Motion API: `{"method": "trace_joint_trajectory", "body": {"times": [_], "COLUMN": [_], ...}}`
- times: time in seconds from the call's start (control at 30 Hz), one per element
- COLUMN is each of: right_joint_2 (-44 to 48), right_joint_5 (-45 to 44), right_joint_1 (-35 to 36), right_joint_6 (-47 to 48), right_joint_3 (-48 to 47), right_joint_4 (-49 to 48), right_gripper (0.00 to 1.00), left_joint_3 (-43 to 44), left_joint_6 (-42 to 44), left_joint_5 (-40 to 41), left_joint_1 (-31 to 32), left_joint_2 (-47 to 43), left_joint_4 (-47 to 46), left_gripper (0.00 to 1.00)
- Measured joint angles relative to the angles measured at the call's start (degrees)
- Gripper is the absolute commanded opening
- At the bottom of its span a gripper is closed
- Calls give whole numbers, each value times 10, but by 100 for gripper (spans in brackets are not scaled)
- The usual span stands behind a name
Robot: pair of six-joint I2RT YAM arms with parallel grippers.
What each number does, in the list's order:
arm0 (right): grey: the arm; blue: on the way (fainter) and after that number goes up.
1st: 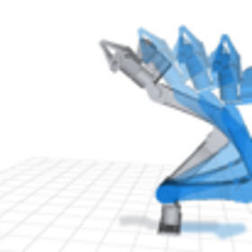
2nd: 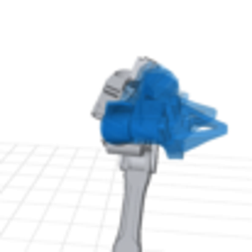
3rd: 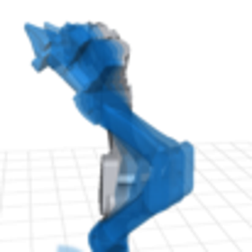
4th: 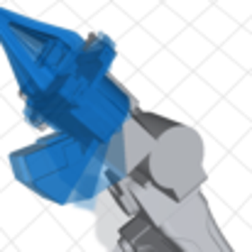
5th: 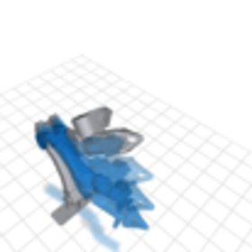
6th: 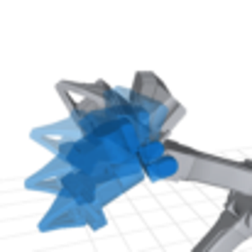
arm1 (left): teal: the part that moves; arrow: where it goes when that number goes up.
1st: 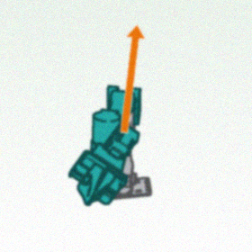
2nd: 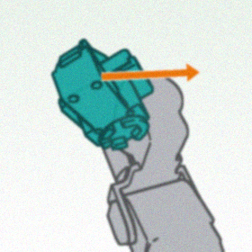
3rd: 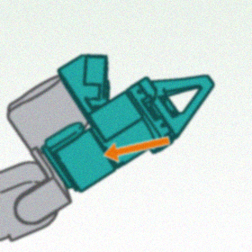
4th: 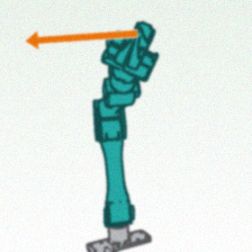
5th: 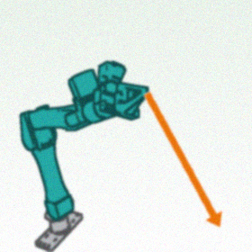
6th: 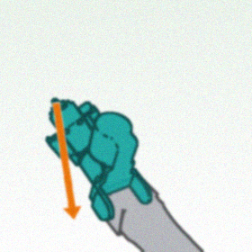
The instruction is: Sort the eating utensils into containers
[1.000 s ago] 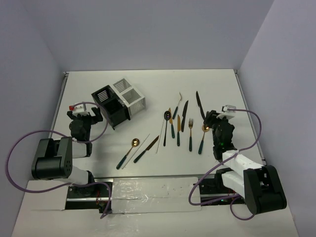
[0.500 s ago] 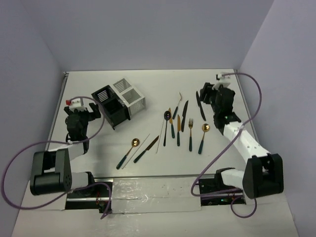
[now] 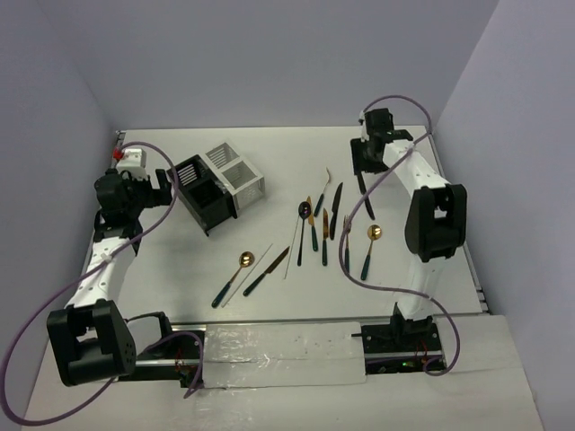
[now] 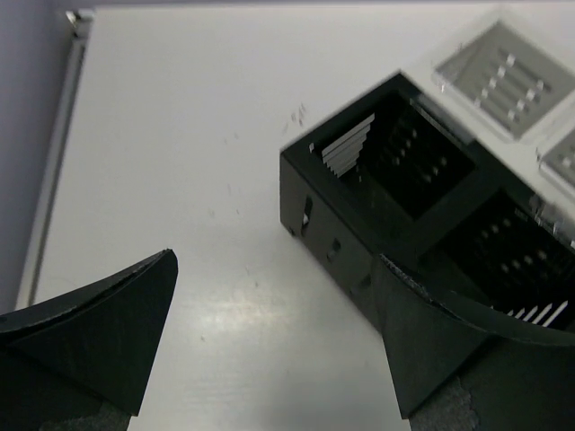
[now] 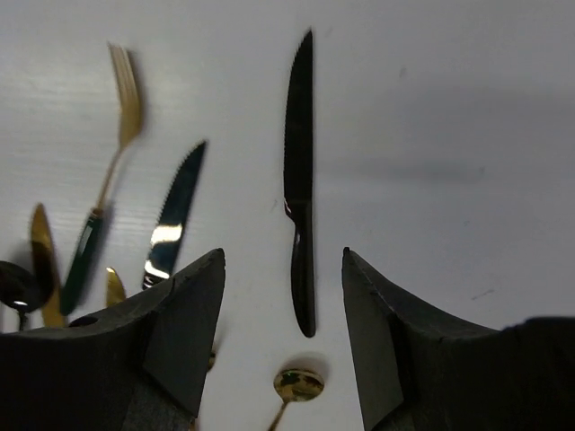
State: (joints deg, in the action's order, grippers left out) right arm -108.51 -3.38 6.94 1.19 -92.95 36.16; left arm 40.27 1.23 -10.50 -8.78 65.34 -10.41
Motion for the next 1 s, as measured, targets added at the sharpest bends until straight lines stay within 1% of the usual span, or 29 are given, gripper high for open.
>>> {"method": "trace_joint_trajectory", "body": {"times": [0.13,0.3,0.47,0.63,0.73,1.0], "right_joint_2": [-70,-94,-111,-147,-153,-165], "right_joint_5": [2,16,32,47,53,60], "right_joint_1": [-9,-29,-40,-43,-43,-43], "right_joint_6": [16,30,43,55,60,62], "right_joint_3": [-26,-27,-27,-27,-30,-80], "right_joint_4": [83,143,155,156,158,160], "right_gripper": [61,61,58,58,58,57], "left_joint_3": [0,0,1,1,1,1], "left_joint_6": [13,20,20,20,20,20], "left_joint_5": [-17,-41,-50,-50,-50,-50], "left_joint_1": [0,-1,-1,-1,-1,-1], "left_joint_2": [9,25,40,42,42,42], "left_joint_4": [59,89,101,103,103,103], "left_gripper": [99,99,99,99,99,99]}}
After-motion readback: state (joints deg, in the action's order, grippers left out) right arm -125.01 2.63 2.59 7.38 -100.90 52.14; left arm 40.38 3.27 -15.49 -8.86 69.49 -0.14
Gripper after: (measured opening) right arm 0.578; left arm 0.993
